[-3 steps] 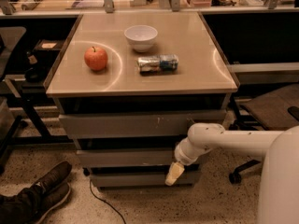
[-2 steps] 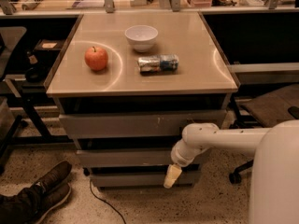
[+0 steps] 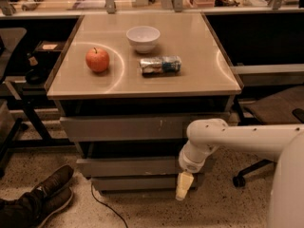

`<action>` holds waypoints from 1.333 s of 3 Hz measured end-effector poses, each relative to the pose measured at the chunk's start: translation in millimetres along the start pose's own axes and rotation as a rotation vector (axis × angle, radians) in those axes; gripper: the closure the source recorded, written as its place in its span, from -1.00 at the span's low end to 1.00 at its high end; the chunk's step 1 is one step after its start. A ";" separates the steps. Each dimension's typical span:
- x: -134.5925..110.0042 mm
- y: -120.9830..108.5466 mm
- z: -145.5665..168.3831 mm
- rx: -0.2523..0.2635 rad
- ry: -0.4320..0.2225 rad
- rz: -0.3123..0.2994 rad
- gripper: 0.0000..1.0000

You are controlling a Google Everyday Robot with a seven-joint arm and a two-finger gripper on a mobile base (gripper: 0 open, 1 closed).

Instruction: Open middle drawer

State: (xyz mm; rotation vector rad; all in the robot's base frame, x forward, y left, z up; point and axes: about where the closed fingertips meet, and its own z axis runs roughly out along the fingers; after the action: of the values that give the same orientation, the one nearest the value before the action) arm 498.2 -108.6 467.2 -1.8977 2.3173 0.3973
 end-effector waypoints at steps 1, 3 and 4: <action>18.8 44.0 -40.3 -0.062 0.007 0.042 -1.00; 3.4 21.3 -21.2 -0.018 0.020 0.018 -1.00; -5.4 -4.7 1.3 0.012 0.036 0.008 -1.00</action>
Offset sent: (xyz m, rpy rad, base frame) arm -0.0317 -0.0137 0.0299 0.0036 0.0472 -0.0118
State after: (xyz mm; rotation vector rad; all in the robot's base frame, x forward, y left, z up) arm 503.9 -104.1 466.7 -1.9070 2.3451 0.3523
